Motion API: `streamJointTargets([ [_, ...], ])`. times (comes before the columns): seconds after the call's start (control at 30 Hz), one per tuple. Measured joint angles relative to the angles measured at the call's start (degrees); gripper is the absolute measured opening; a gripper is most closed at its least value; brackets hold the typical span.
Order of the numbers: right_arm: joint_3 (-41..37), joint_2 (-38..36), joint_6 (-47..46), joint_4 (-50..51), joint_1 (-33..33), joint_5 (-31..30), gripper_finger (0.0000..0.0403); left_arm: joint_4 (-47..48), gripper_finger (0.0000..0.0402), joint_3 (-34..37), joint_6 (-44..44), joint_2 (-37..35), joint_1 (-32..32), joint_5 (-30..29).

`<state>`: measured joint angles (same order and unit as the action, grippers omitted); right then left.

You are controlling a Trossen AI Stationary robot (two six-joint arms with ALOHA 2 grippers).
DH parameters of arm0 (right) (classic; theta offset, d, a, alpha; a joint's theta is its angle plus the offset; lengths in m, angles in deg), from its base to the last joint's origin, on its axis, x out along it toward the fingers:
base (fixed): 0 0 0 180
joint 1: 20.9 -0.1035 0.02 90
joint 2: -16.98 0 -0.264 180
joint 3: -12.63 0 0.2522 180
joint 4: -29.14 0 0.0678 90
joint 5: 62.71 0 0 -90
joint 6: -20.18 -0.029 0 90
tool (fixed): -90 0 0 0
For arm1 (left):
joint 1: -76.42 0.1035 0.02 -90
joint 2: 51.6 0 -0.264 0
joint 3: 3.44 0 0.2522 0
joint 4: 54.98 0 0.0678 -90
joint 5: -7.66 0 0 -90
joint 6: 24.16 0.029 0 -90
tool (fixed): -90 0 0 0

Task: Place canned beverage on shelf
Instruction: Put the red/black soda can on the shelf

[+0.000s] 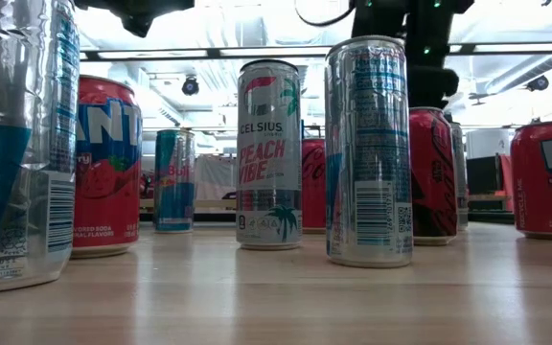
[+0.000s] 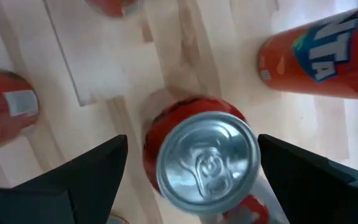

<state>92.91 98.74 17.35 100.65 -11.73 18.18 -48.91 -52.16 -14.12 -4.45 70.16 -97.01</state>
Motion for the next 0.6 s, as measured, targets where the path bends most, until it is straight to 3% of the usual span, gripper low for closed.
streamJointTargets([
  [0.37, 4.1, 8.8, 1.1, 4.2, 1.0, 0.1, 0.0345, 0.0, 0.0000, 0.0, 0.0, 0.0, 0.0, 0.0],
  [0.6, 5.2, 9.0, 0.8, 4.6, 1.0, 0.2, 0.0309, 0.0, 0.0000, 0.0, 0.0, 0.0, 0.0, 0.0],
])
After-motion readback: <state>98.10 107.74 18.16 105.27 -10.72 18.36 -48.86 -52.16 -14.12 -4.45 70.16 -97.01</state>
